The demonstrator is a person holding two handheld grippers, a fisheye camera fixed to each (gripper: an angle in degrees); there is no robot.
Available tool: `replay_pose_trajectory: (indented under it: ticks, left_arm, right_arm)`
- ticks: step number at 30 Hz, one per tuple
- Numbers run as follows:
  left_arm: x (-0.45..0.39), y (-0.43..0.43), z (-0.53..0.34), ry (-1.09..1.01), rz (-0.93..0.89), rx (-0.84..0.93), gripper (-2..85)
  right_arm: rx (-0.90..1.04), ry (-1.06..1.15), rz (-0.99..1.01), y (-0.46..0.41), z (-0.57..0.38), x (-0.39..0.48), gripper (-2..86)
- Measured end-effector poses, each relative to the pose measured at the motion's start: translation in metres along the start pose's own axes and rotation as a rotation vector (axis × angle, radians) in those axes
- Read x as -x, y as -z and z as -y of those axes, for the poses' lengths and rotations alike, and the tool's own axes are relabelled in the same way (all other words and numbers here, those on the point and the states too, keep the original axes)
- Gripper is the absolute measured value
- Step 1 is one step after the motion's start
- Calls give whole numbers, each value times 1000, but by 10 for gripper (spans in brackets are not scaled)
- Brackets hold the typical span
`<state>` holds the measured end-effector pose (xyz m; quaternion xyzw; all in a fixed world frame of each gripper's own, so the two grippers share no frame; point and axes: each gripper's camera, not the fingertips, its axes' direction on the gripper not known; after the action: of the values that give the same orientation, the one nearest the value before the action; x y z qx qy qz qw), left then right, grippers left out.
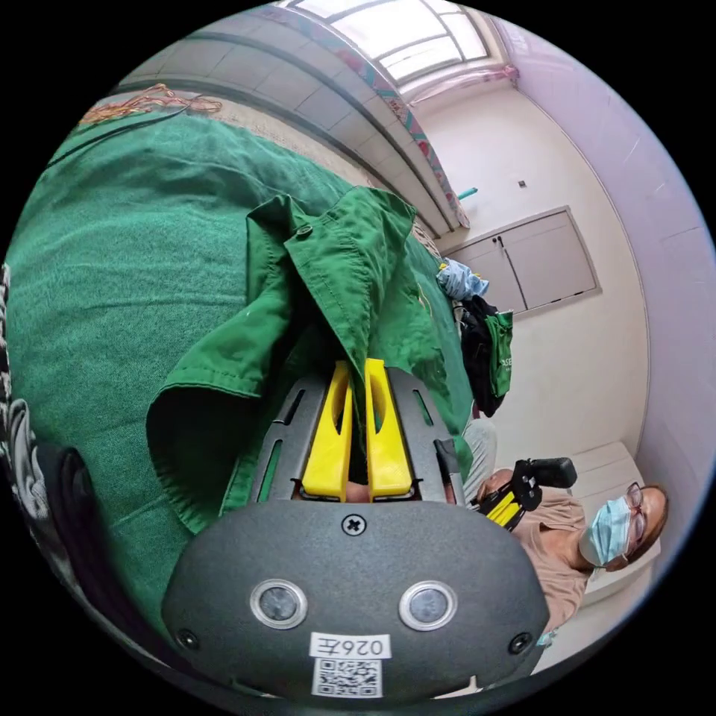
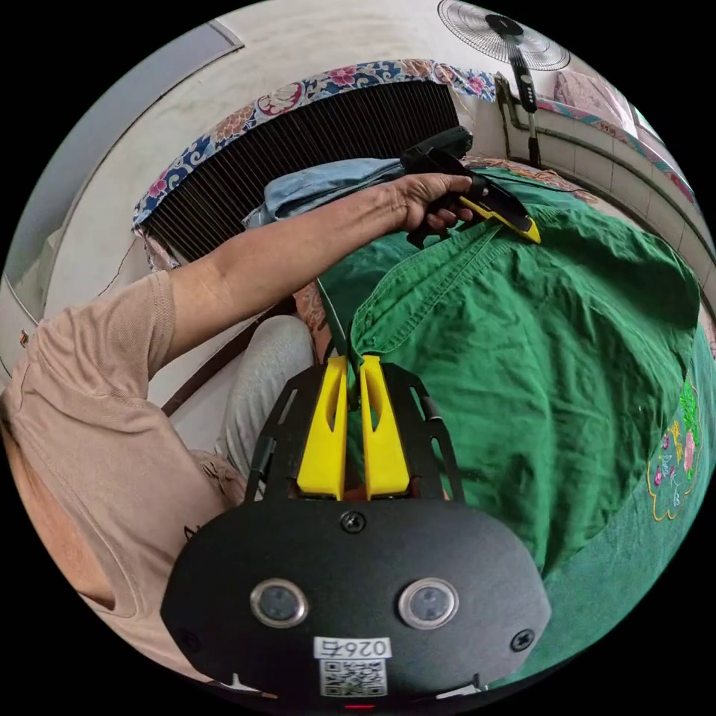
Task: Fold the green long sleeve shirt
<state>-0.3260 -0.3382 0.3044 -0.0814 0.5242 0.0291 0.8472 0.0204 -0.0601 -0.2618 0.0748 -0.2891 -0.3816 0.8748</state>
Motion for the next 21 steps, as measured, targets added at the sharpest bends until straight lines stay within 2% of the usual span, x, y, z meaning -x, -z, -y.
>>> replay_pose_trajectory:
  ticks: [3,5,7,10,13,15,18,20,21]
  left_arm:
    - [21,16,-31,-64,-63,-56,19]
    - [25,28,-52,-124,-9,-100,30]
    - [40,32,-66,-86,29,-108,47]
    - [72,38,-94,-32,-101,-138,91]
    - [91,56,-126,-15,-266,-301,140]
    - [95,59,-136,30,-265,-345,165]
    - [91,55,-135,97,-232,-356,185]
    - [87,42,-125,158,-221,-316,179]
    - [84,38,-121,168,-203,-297,170]
  right_arm:
    - [-22,-5,-17,-6,26,5,-10]
    - [-58,-30,-33,-13,43,4,-4]
    - [-23,-38,-41,-35,53,-2,16]
    - [138,-95,35,-71,64,-19,52]
    - [90,-77,81,-39,59,-17,60]
    - [23,-59,107,-2,52,-18,55]
    - [-94,-85,-55,60,33,-37,37]
    - [-143,-199,-299,88,12,-74,7]
    - [-138,-227,-350,90,6,-86,2]
